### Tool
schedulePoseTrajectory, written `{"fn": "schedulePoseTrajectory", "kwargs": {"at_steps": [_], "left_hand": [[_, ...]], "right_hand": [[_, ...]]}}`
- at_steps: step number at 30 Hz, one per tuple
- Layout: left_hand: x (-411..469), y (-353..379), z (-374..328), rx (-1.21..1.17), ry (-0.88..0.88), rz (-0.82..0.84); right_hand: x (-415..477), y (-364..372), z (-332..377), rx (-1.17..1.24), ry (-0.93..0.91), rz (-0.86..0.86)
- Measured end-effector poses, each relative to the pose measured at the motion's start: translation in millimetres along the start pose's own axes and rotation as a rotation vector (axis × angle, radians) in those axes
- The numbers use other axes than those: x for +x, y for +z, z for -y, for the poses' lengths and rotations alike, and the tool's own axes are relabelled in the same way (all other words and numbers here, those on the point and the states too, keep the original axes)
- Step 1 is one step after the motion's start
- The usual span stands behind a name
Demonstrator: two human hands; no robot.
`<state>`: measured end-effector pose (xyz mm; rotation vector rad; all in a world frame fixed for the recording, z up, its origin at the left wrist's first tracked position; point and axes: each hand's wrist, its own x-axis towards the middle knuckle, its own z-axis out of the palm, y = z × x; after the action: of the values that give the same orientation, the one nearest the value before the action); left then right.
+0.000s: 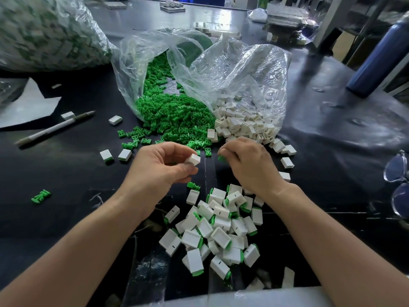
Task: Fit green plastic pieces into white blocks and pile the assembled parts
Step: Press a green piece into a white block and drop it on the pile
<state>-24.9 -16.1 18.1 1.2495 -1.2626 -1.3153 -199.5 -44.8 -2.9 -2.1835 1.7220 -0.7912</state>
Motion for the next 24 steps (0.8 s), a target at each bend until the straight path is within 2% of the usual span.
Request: {"fn": "schedulePoseTrajectory", "kwargs": {"at_steps": [5, 14, 21, 24], "left_hand": [[-1, 0, 0, 0.01, 0.003, 0.011], [0, 1, -1, -0.079, -0.039, 0.007], [-2, -1, 1, 0.095, 0.036, 0.057], [-1, -1, 0, 0.042, -0.012, 0.036]], "right_hand": [[-4, -11, 9, 0.342, 0.077, -0.066], [-13, -7, 17, 0.512, 0.081, 0.029], [-16, -11, 23, 0.535, 0.016, 0.018], [-17, -12, 25, 0.592, 0.024, 0.03]]}}
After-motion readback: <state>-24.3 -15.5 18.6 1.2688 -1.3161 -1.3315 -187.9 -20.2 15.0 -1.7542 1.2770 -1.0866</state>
